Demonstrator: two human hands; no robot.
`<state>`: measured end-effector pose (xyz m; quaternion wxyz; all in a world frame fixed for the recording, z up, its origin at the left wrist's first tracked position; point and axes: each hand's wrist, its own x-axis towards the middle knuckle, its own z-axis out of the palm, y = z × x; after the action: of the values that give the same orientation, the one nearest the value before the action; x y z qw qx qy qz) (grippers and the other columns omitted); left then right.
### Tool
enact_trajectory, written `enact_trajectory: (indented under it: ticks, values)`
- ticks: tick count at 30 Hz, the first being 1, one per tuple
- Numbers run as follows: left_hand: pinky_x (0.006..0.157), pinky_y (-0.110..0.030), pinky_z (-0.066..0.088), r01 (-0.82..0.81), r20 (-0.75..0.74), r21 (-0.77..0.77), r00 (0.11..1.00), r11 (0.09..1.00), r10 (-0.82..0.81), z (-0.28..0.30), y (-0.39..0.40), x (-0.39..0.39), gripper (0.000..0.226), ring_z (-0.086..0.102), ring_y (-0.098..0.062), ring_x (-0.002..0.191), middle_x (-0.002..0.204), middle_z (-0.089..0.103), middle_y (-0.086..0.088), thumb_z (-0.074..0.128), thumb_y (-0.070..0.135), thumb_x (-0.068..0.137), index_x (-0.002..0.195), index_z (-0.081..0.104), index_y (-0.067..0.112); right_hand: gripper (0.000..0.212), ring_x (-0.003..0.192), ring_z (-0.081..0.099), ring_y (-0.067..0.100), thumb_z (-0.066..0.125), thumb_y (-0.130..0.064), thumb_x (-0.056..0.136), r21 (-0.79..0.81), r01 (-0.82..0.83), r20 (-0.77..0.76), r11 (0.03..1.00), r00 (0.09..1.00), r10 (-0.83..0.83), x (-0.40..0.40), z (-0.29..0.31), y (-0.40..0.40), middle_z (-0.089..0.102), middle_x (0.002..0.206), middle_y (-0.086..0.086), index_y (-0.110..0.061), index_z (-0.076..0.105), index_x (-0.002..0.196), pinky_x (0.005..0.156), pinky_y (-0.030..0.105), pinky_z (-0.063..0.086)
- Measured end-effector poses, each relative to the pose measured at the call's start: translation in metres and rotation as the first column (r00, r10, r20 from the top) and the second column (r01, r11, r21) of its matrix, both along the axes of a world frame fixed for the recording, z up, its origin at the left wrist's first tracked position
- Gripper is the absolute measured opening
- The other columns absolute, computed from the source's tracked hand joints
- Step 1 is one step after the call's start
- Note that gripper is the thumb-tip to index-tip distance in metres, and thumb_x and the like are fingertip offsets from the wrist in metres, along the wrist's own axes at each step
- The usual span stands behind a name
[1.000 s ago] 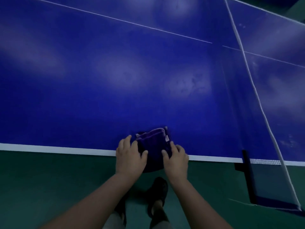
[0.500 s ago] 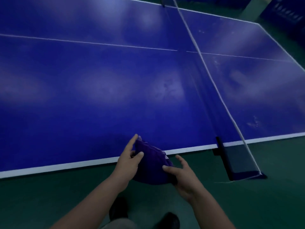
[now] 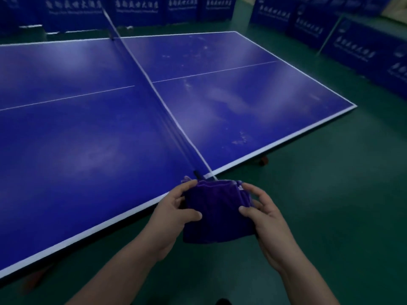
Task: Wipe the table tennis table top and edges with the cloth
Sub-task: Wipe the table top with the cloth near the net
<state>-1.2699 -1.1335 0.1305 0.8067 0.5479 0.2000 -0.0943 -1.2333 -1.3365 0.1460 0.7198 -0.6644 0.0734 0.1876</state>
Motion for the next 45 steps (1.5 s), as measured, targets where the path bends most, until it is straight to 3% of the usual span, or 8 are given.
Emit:
enact_trajectory:
  ticks: [4,9,14,21,33,39,42,45]
  values:
    - [0.090,-0.046,0.056,-0.063,0.042,-0.011,0.997,0.998,0.064,0.010,-0.088,0.029,0.068,0.069,-0.022,0.105,0.115,0.072,-0.001,0.063,-0.017,0.082,0.129,0.059,0.032,0.035,0.088,0.068,0.021,0.063,0.002,0.092,-0.028,0.033,0.055,0.999,0.998,-0.031,0.026,0.003,-0.083,0.075,0.093,0.004,-0.023,0.068,0.115,0.080,0.035,0.056]
    - [0.088,-0.058,0.055,-0.090,-0.011,-0.143,0.996,0.986,0.089,0.006,-0.154,0.059,0.097,0.069,-0.032,0.105,0.125,0.067,-0.006,0.077,-0.014,0.066,0.136,0.044,0.045,0.036,0.097,0.070,0.031,0.070,0.001,0.088,-0.039,0.062,0.086,0.997,0.995,-0.058,0.054,0.001,-0.156,0.075,0.101,0.010,-0.022,0.066,0.116,0.088,0.047,0.058]
    - [0.090,-0.052,0.051,-0.021,-0.209,-0.365,0.976,0.931,-0.060,0.007,-0.182,0.092,0.060,0.067,-0.039,0.106,0.120,0.068,-0.019,0.071,0.014,0.070,0.129,0.061,0.004,0.043,0.098,0.071,0.022,0.064,0.003,0.091,0.062,0.023,0.033,0.998,0.999,-0.025,0.097,-0.007,-0.186,0.075,0.108,0.006,-0.023,0.060,0.124,0.081,0.034,0.058]
    - [0.101,-0.059,0.045,-0.143,-0.183,-0.427,0.981,0.893,0.070,-0.008,-0.198,0.159,0.043,0.063,-0.042,0.113,0.125,0.066,-0.019,0.057,0.019,0.089,0.131,0.060,0.014,0.033,0.102,0.071,0.015,0.063,-0.001,0.094,0.018,-0.101,-0.029,0.995,0.994,0.101,0.189,-0.030,-0.168,0.075,0.111,-0.002,-0.021,0.065,0.120,0.078,0.027,0.056]
    - [0.078,-0.054,0.057,-0.547,-0.339,-0.189,0.816,0.815,0.469,-0.064,-0.155,0.283,0.029,0.068,-0.035,0.105,0.114,0.073,-0.007,0.062,0.020,0.093,0.121,0.063,0.029,0.012,0.071,0.066,0.004,0.070,-0.021,0.092,-0.477,-0.353,-0.044,0.805,0.924,0.379,0.361,-0.087,-0.130,0.073,0.073,-0.011,-0.021,0.077,0.083,0.071,0.024,0.054]
    - [0.087,-0.053,0.056,-0.694,-0.228,0.295,0.617,0.657,0.753,-0.078,-0.108,0.300,0.020,0.066,-0.027,0.102,0.108,0.071,0.005,0.057,0.022,0.099,0.108,0.064,0.038,0.030,0.081,0.069,0.013,0.053,-0.039,0.101,-0.501,-0.534,-0.197,0.681,0.836,0.511,0.403,-0.123,-0.080,0.075,0.084,-0.005,-0.023,0.074,0.086,0.081,0.035,0.058]
    - [0.090,-0.046,0.054,-0.601,-0.140,0.539,0.627,0.590,0.766,-0.079,-0.097,0.306,0.030,0.063,-0.014,0.106,0.111,0.066,0.017,0.052,0.026,0.102,0.123,0.057,0.045,0.034,0.090,0.067,0.012,0.044,-0.044,0.103,-0.506,-0.618,-0.220,0.602,0.767,0.602,0.423,-0.135,-0.066,0.074,0.093,-0.004,-0.025,0.072,0.096,0.085,0.031,0.055]
    - [0.090,-0.041,0.054,-0.505,-0.079,0.711,0.635,0.490,0.769,-0.083,-0.094,0.320,0.040,0.060,-0.010,0.108,0.119,0.062,0.017,0.047,0.032,0.103,0.141,0.044,0.044,0.054,0.100,0.064,0.028,0.041,-0.048,0.103,-0.542,-0.695,-0.222,0.472,0.660,0.718,0.450,-0.147,-0.051,0.070,0.105,0.014,-0.001,0.067,0.107,0.087,0.038,0.052]
